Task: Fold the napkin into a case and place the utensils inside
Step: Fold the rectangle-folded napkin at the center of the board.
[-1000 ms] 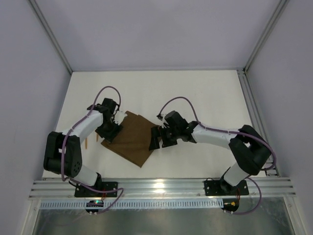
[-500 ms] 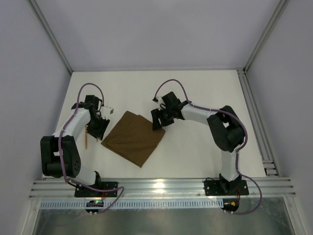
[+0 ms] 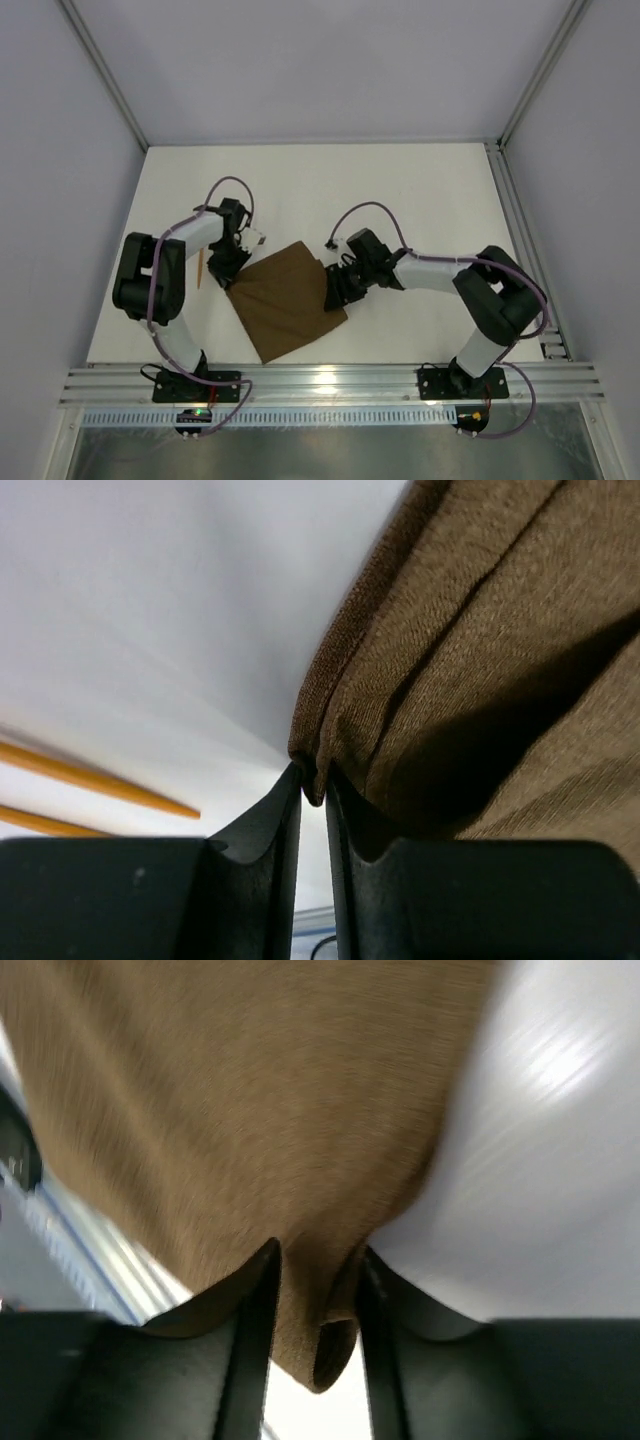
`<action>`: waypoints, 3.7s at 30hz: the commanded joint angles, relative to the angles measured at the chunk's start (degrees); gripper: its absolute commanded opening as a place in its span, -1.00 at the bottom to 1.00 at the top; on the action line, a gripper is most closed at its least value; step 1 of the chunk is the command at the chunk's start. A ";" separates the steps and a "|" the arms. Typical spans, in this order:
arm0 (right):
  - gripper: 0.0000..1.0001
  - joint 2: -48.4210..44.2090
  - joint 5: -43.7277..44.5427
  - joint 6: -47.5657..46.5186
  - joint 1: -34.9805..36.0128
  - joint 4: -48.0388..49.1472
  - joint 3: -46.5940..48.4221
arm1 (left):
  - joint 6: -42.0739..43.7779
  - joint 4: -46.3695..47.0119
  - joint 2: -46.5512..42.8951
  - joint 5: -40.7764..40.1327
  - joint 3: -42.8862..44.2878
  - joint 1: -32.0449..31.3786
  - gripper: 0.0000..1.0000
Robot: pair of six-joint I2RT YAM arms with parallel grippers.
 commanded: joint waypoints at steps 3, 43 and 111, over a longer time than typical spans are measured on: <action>0.98 -11.49 1.76 8.09 5.05 1.17 -9.17 | 0.61 11.25 3.73 4.79 4.15 -5.84 -0.68; -0.17 6.86 -2.45 -15.28 -9.80 -5.34 8.66 | 2.64 16.44 -11.30 15.70 -5.78 -6.20 -0.11; -0.94 -1.58 -0.08 -14.83 -4.44 -6.13 13.84 | 2.90 10.55 -15.96 14.20 -4.46 -6.20 -0.04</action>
